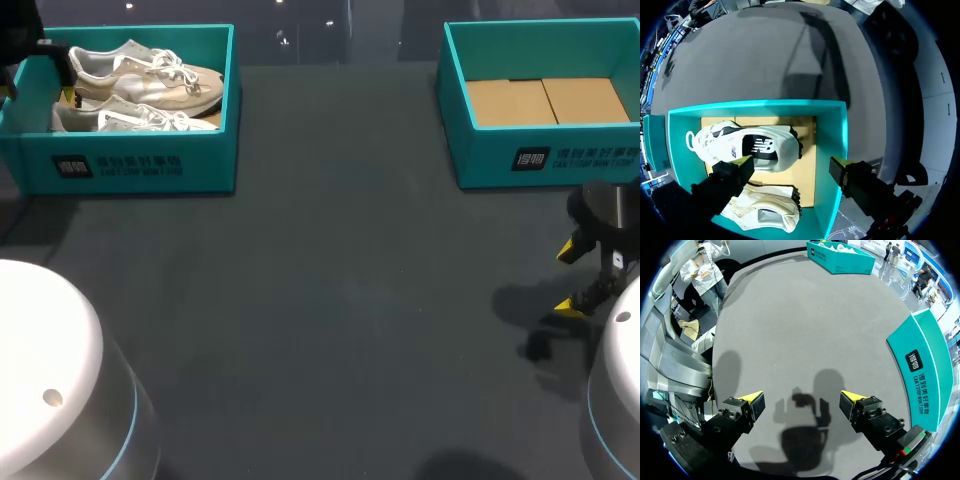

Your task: Take the shoe out of the shoebox, open the shoe tongue, remove and reinsert the insole, then place the shoe into the shoebox

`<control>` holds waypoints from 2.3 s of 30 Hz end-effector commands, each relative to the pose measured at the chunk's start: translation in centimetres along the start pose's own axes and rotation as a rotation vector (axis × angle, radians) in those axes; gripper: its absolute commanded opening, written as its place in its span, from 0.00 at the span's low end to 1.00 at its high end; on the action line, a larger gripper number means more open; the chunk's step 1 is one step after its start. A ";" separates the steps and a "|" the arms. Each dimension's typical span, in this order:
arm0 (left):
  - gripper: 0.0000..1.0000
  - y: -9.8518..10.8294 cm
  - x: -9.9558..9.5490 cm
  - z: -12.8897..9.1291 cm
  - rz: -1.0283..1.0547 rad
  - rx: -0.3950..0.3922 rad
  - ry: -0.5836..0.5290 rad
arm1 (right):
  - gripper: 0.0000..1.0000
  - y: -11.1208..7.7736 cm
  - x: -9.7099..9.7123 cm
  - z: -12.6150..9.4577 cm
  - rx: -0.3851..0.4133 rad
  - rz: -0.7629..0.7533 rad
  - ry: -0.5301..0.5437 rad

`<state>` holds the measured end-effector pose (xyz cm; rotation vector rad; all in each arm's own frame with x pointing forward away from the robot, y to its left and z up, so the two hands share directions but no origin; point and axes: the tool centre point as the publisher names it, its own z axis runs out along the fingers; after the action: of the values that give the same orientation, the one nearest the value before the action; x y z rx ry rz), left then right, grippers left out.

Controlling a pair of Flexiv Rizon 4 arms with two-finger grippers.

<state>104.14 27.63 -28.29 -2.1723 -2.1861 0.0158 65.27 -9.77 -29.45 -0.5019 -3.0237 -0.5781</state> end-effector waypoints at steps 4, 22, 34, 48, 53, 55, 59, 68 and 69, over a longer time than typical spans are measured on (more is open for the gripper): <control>1.00 -0.1 -0.2 2.3 0.002 -0.084 0.002 | 1.00 0.0 0.2 0.0 0.001 0.001 -0.003; 0.71 0.0 -0.2 6.5 -0.001 -0.076 0.020 | 1.00 0.0 0.2 0.0 0.001 0.001 -0.003; 0.49 0.0 -0.1 8.2 -0.007 -0.073 0.047 | 1.00 0.0 0.2 0.0 0.001 0.001 -0.003; 0.00 0.2 0.7 8.1 0.006 -0.050 0.056 | 1.00 0.0 0.2 0.0 0.001 0.001 -0.003; 0.00 0.2 1.3 7.2 0.005 -0.049 0.053 | 1.00 0.0 0.2 0.0 0.001 0.001 -0.003; 0.00 0.2 1.6 6.8 0.001 -0.048 0.052 | 1.00 0.0 0.2 0.0 0.001 0.001 -0.003; 0.00 0.1 2.1 5.6 -0.015 -0.051 0.049 | 1.00 0.0 0.2 0.0 0.001 0.001 -0.003; 0.00 -0.3 3.0 1.0 -0.023 -0.066 0.029 | 1.00 0.0 0.2 0.0 0.001 0.001 -0.003; 0.00 -0.3 3.0 0.5 -0.021 -0.076 0.033 | 1.00 0.0 0.2 0.0 0.001 0.001 -0.003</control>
<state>104.61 30.56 -30.63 -2.1633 -2.2269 -0.0901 65.26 -9.77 -29.45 -0.5019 -3.0237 -0.5781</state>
